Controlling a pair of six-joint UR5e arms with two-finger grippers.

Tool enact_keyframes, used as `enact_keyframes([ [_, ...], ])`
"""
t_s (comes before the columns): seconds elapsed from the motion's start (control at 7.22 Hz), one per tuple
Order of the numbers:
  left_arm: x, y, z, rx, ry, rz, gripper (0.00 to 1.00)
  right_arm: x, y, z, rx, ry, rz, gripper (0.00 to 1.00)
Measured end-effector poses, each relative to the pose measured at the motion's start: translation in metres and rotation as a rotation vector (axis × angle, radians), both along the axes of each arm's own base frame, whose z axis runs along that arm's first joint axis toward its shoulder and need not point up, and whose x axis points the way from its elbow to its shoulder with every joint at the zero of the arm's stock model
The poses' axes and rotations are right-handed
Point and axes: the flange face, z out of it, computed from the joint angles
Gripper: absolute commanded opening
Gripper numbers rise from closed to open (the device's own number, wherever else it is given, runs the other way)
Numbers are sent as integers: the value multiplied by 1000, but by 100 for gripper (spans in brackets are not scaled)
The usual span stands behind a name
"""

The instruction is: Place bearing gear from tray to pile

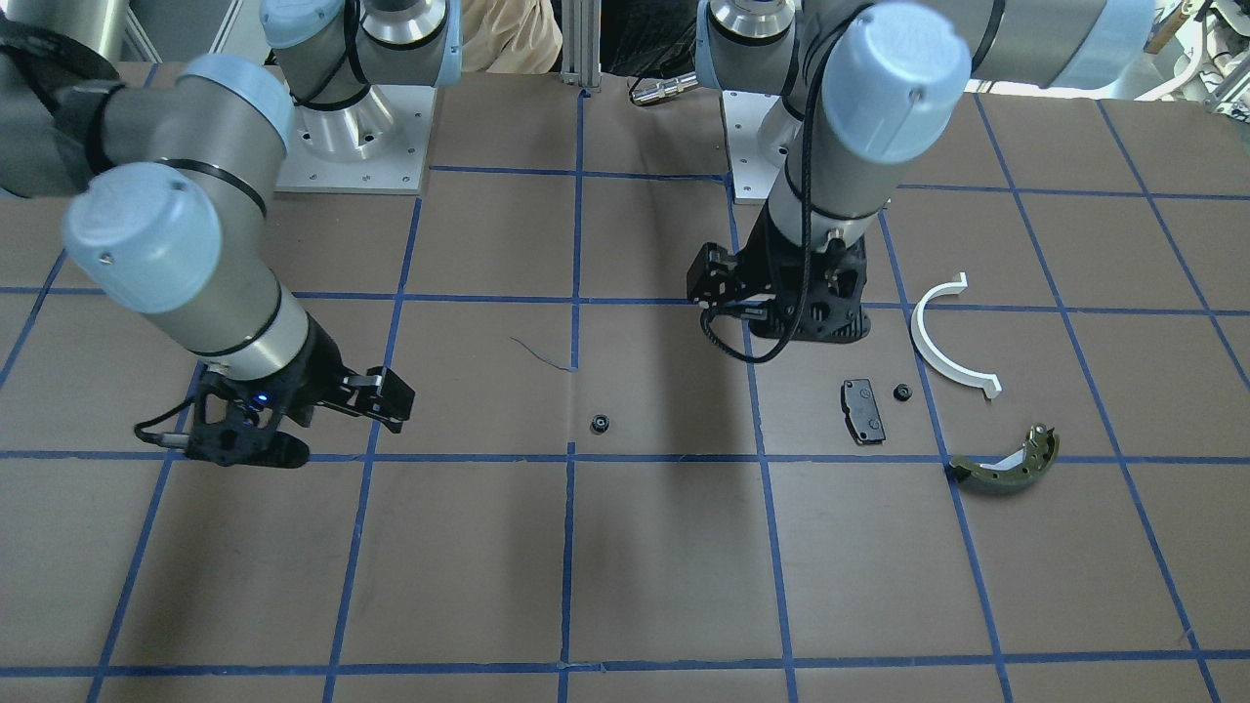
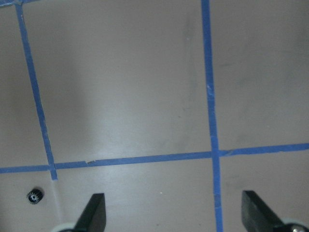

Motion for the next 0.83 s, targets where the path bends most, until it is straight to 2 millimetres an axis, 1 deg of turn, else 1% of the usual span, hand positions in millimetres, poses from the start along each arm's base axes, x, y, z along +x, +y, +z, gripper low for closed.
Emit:
enact_keyframes([
  [0.14, -22, -8, -38, 6, -7, 9, 100, -17, 17, 28, 7, 29, 6, 100],
  [0.28, -51, -9, -75, 1, -13, 25, 99, -23, 38, 55, 13, 49, 8, 100],
  [0.42, -77, -5, -111, -4, -19, 38, 99, -24, 57, 79, 12, 59, 6, 100],
  [0.55, -97, 1, -146, -20, -20, 44, 99, -24, 72, 99, -3, 72, 0, 100],
  [0.69, -112, 7, -173, -49, -14, 50, 99, -27, 80, 111, -18, 109, -4, 100],
  [0.83, -125, 12, -190, -73, -9, 44, 99, -31, 83, 115, -22, 159, -1, 100],
])
